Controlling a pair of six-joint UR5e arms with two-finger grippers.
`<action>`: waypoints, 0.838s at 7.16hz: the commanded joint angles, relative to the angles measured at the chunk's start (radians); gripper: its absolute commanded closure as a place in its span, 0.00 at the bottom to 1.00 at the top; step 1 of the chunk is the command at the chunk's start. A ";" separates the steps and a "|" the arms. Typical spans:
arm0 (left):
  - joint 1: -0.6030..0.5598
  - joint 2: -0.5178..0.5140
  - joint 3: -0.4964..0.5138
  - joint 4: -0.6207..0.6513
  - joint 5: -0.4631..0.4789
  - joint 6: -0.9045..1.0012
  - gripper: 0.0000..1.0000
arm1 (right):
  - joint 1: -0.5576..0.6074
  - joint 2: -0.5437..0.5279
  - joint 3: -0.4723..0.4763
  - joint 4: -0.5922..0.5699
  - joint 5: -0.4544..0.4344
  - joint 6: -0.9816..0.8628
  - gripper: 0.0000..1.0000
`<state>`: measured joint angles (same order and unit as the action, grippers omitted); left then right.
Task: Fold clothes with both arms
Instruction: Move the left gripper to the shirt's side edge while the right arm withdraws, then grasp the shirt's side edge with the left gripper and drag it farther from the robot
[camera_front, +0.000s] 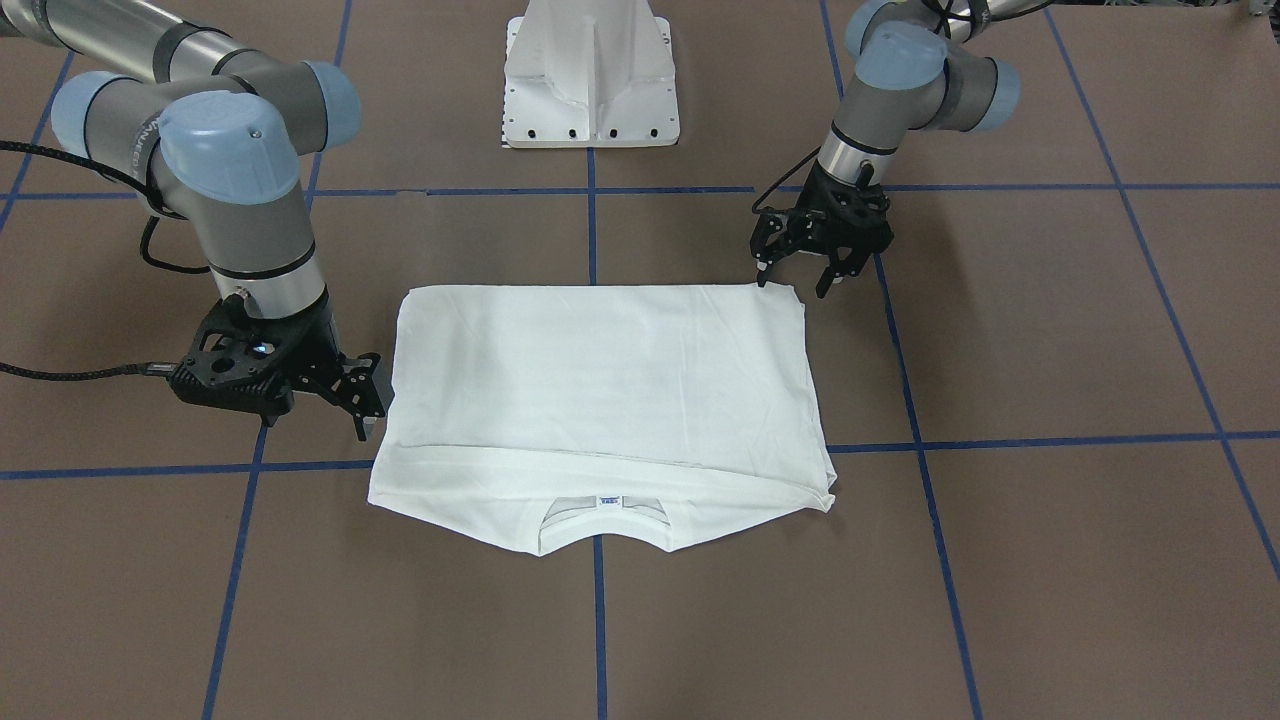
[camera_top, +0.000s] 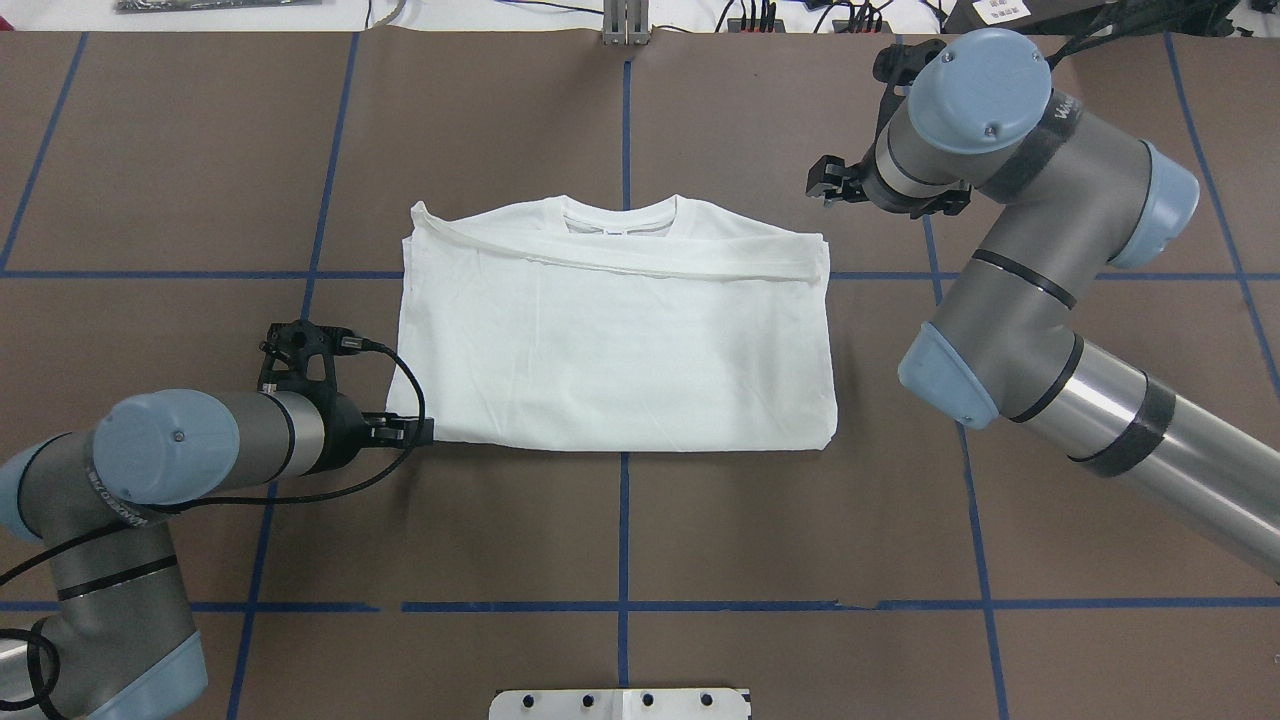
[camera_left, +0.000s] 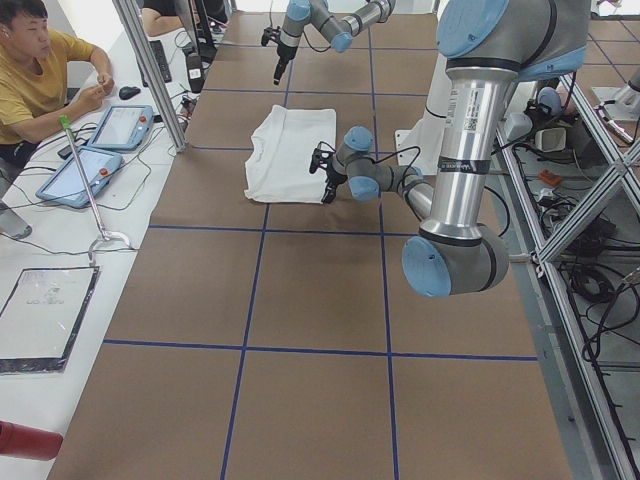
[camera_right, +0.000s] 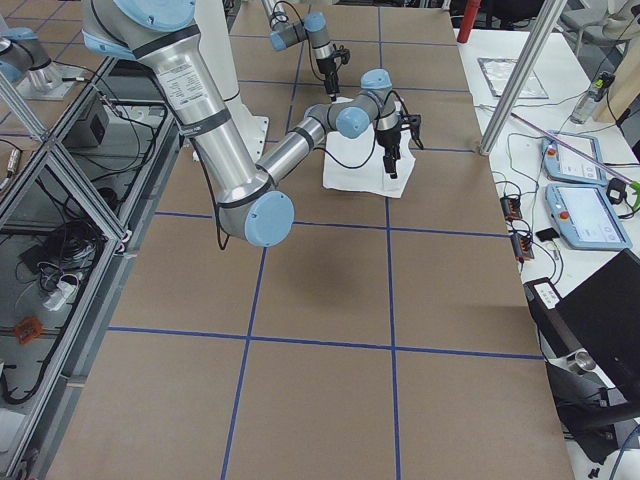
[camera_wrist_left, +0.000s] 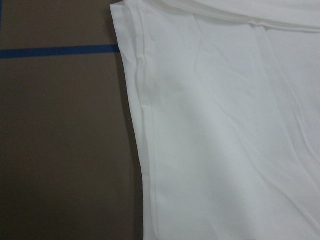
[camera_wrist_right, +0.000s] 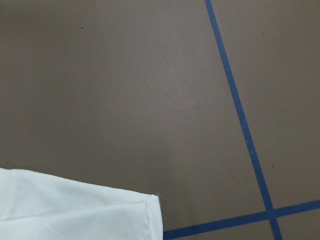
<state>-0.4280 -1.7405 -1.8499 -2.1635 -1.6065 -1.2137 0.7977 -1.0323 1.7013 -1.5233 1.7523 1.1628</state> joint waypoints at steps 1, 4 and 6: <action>0.015 -0.045 0.043 0.001 0.005 -0.024 0.36 | -0.001 0.000 0.001 0.000 -0.001 0.000 0.00; 0.014 -0.057 0.051 0.001 0.005 -0.037 1.00 | -0.002 0.003 -0.002 0.002 0.001 0.000 0.00; -0.009 -0.041 0.028 0.001 0.005 -0.021 1.00 | -0.003 0.003 0.000 0.002 -0.001 0.000 0.00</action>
<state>-0.4227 -1.7914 -1.8100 -2.1629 -1.6015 -1.2446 0.7955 -1.0289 1.7005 -1.5217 1.7522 1.1628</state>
